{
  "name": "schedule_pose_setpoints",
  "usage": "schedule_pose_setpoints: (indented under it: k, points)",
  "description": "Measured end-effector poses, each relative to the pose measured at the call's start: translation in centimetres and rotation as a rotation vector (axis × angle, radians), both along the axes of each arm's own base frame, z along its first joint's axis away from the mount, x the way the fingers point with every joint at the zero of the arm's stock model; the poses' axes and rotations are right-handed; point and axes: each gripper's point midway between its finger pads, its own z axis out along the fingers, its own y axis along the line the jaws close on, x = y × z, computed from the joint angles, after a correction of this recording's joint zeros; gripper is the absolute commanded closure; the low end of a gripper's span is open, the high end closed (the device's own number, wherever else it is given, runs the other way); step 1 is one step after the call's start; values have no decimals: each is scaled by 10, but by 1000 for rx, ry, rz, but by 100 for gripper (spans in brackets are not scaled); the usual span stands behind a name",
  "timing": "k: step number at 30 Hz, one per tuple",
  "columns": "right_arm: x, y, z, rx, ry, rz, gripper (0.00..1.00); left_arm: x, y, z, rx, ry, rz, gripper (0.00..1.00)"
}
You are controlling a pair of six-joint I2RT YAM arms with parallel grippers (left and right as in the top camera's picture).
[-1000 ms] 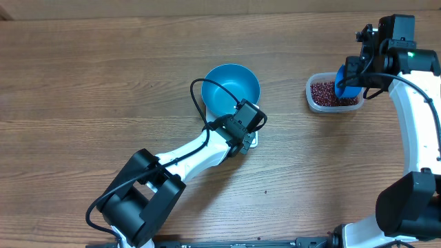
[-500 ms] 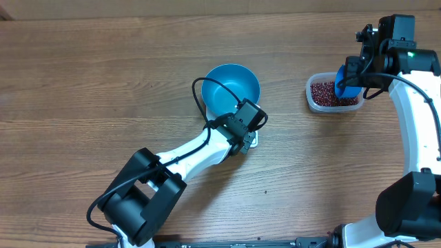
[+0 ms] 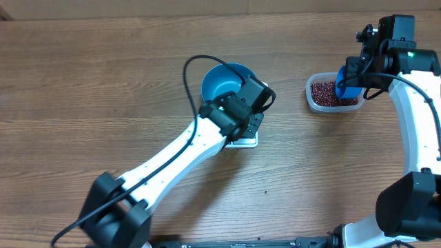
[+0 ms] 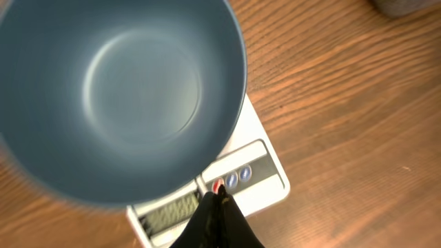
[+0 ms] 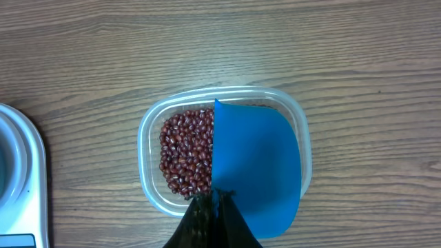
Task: Scoop item into bowl and weigh 150g on scale
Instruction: 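Press the scale's tare button with the left gripper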
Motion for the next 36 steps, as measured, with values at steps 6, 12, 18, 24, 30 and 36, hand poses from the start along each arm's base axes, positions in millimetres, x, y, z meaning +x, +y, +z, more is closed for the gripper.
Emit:
schedule_pose_setpoints:
  k: [6, 12, 18, 24, 30, 36]
  points:
    - [0, 0, 0, 0, 2, 0, 96, -25, 18, 6, 9, 98, 75, 96]
    - [-2, 0, -1, 1, 7, 0, 96, -44, 29, -3, 32, 194, 116, 96]
    - [-4, 0, -2, 2, 19, 0, 96, -55, 34, -7, 23, 258, 171, 95]
    - [-5, 1, -2, 3, 20, 1, 96, -48, 46, -8, -8, 295, 240, 85]
    - [-5, 1, -2, 3, 21, 0, 96, -41, 54, -8, -42, 314, 283, 61]
    - [-7, 1, -4, 5, 34, 0, 96, -35, 49, -6, -72, 297, 278, 25]
